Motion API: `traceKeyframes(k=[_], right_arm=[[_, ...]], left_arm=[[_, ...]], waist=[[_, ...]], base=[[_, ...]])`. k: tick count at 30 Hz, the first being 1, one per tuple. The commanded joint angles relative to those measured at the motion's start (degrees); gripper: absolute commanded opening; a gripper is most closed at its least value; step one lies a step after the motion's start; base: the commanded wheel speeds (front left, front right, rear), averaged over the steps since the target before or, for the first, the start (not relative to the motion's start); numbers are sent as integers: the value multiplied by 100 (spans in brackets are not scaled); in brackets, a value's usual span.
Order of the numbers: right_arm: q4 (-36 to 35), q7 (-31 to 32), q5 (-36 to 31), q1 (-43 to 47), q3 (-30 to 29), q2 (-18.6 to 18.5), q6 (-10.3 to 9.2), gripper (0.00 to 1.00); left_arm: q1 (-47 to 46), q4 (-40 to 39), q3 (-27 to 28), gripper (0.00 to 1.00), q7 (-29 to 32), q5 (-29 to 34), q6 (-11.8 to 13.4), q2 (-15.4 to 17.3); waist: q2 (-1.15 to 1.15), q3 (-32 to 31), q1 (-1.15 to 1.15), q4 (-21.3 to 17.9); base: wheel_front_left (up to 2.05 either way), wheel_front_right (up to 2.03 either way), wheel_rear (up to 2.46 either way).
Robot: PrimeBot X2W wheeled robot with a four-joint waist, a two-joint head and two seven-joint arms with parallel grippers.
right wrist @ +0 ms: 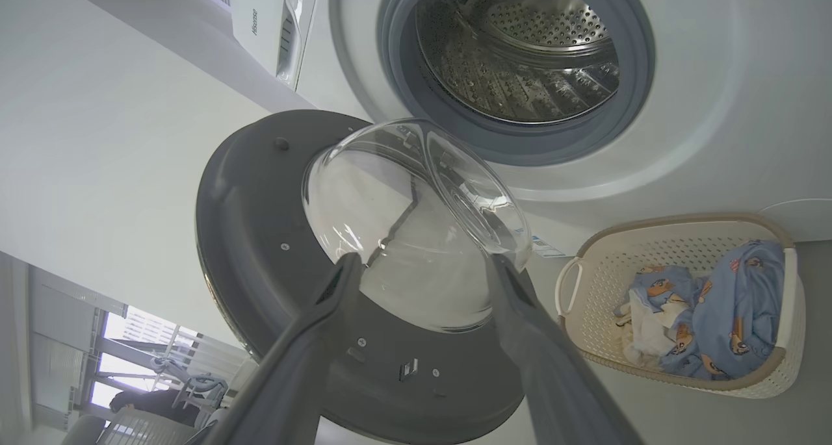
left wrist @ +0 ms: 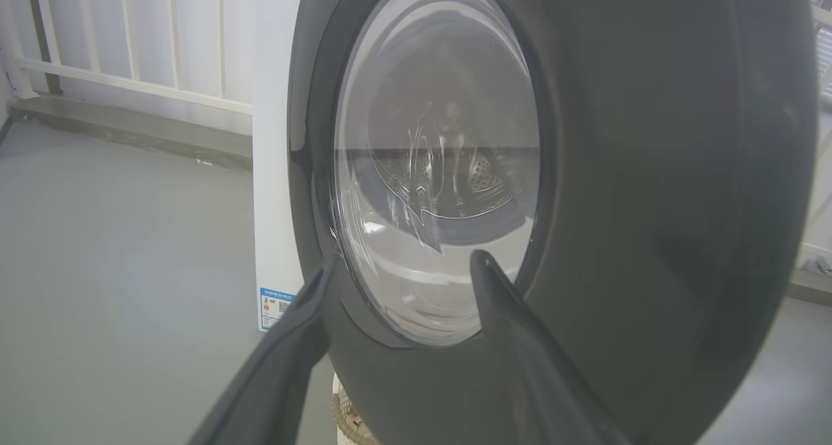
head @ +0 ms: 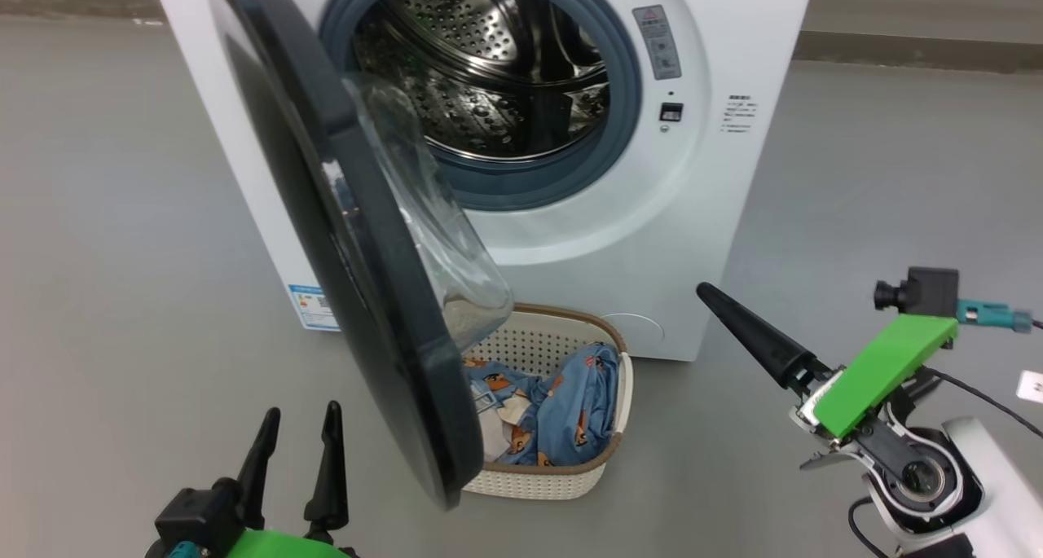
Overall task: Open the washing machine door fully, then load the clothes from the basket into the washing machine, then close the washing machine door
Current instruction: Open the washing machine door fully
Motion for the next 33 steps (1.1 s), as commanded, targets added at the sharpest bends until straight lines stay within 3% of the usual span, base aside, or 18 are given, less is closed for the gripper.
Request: traceKeyframes(k=[1,10,21,33], right_arm=[[-216,-169,-183,7,116,-88,28,100],[-497,-1560,-1190,341,462,-385,28,100],[-172,-3211,-2478,471,624,-832,28,100],[722,-3664,-3698,496,287,-677,28,100]], left_arm=[[-156,-178,184,100,-37,6,7,72],[-130,-257,246,100,-37,8,38,76],[-31,-400,293,100,-37,10,98,57],[83,-529,347,100,-37,18,127,49]], waist=[[0,22,0,-119],[0,50,0,-480],[0,88,0,-735],[0,79,0,-902]], base=[[0,0,0],[0,0,0],[0,0,0],[0,0,0]])
